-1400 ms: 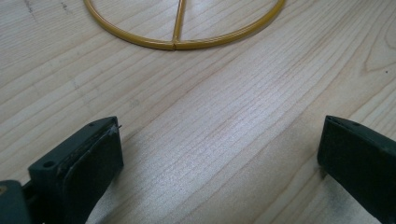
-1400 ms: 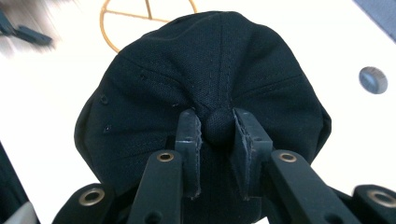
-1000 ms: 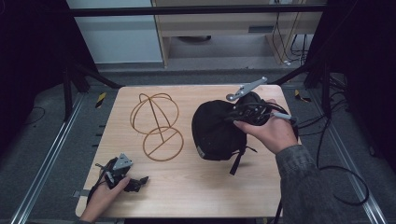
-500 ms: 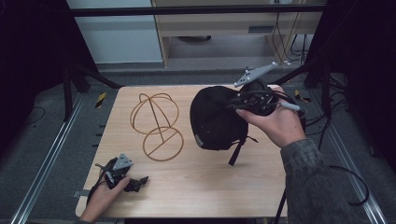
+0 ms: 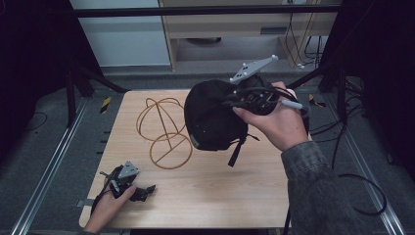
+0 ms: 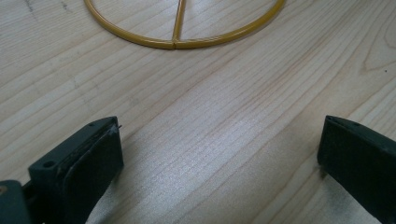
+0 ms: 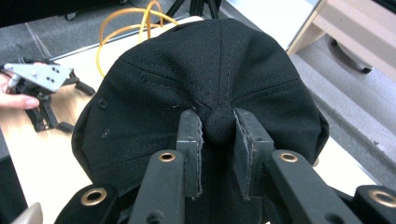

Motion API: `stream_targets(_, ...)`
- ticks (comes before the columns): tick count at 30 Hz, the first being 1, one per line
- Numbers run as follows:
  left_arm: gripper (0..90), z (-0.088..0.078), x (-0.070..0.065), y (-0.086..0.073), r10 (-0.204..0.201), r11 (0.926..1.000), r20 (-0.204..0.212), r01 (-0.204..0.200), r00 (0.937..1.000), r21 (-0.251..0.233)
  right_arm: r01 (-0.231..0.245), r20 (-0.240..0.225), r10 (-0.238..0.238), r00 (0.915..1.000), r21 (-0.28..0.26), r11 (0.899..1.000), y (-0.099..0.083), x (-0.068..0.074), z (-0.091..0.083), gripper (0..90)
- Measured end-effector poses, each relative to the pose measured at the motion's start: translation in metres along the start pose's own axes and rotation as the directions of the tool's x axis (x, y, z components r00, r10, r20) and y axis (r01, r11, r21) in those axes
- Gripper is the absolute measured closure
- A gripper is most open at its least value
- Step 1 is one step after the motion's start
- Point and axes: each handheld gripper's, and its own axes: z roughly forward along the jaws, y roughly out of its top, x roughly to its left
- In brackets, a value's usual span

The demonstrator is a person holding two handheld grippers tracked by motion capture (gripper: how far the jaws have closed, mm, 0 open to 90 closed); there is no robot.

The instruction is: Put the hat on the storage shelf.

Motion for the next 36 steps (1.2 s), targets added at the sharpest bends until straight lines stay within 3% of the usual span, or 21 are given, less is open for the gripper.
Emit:
stream_targets(11,0.0,0.0,0.0,0.0,0.001,1.0,-0.001,-0.001,1.0,-0.001,0.023,-0.01,-0.023,0.9997,-0.034,0.999,0.028,0.017,0.018,73.8)
stream_targets(27,0.0,0.0,0.0,0.0,0.001,1.0,-0.002,-0.001,1.0,-0.001,0.09,-0.005,-0.09,0.9959,-0.018,0.996,0.064,0.031,0.035,73.7)
stream_targets(36,0.0,0.0,0.0,0.0,0.001,1.0,-0.002,-0.001,1.0,-0.001,0.101,-0.006,-0.101,0.9948,-0.015,0.995,0.07,0.032,0.041,73.7)
